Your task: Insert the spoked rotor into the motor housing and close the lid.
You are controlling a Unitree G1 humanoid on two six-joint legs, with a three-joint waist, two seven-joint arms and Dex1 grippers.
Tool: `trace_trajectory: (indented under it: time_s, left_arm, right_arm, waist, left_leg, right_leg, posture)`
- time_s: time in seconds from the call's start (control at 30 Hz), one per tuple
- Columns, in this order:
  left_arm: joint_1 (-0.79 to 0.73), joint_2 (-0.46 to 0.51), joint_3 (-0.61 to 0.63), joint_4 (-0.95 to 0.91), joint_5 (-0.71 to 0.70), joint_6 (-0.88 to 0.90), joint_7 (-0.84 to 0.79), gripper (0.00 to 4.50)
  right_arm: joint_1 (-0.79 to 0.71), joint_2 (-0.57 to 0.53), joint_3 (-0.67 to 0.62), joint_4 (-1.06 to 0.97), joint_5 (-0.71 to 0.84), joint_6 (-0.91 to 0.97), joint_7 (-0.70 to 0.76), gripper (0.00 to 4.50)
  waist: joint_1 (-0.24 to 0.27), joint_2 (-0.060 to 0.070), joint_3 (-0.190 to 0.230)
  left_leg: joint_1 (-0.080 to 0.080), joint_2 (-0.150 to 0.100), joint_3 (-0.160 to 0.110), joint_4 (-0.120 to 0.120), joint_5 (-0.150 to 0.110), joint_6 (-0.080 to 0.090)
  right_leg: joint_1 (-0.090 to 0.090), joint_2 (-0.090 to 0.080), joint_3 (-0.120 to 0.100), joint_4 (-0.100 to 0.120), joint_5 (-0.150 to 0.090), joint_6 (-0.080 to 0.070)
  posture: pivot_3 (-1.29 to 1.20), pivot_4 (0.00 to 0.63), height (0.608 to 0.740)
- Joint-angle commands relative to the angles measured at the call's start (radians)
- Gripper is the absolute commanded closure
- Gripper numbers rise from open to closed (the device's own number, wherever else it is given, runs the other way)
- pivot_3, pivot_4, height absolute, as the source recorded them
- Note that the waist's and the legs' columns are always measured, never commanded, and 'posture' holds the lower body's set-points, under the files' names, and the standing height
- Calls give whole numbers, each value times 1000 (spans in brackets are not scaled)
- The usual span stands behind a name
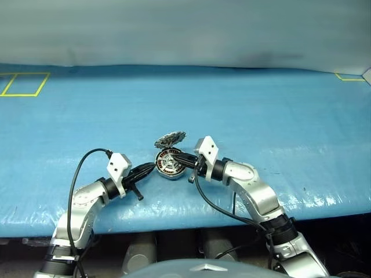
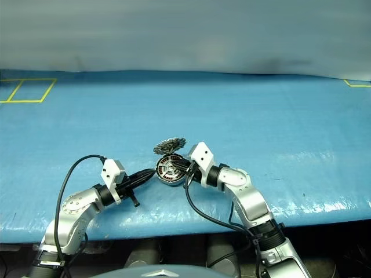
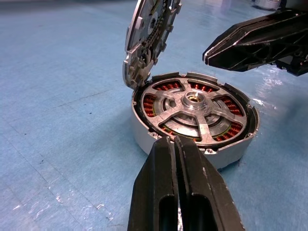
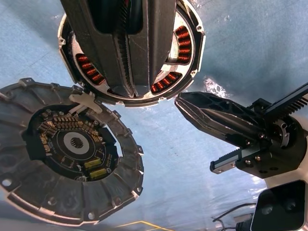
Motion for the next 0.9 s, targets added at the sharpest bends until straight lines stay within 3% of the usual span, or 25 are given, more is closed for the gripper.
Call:
trace_trajectory:
  time_s: [0.03,0.43,0.73,0.9]
  left_arm:
    - [7,6,7,-34,-3,-5,4,4419]
    - [-3,-9,2,-14,9,-18,15,4419]
    - [-3,-16,4,-8,11,-25,22,4419]
    - [1,-14,10,-11,9,-29,28,4419]
  right_arm:
    - [-20,-2,-9,-17,-15,-35,-10,4482]
    - [-91,-117,-97,-27,-116,106,-145,4482]
    - [-239,-39,-107,123,-152,43,-210,4482]
    - [-349,18,-114,197,-62,-20,-92,4482]
  waist:
    - [0,0,0]
    - [0,0,0]
    - [-1,0,0]
    - [-6,1,1]
  left_leg:
    - [0,0,0,0,0,0]
    - [0,0,0,0,0,0]
    - [0,0,0,0,0,0]
    - [0,0,0,0,0,0]
  right_leg:
    - [0,0,0,0,0,0]
    - [0,0,0,0,0,0]
    - [0,0,0,0,0,0]
    - [0,0,0,0,0,0]
  posture:
    - [0,150,740]
    - [0,150,740]
    - [0,150,740]
    - [0,150,740]
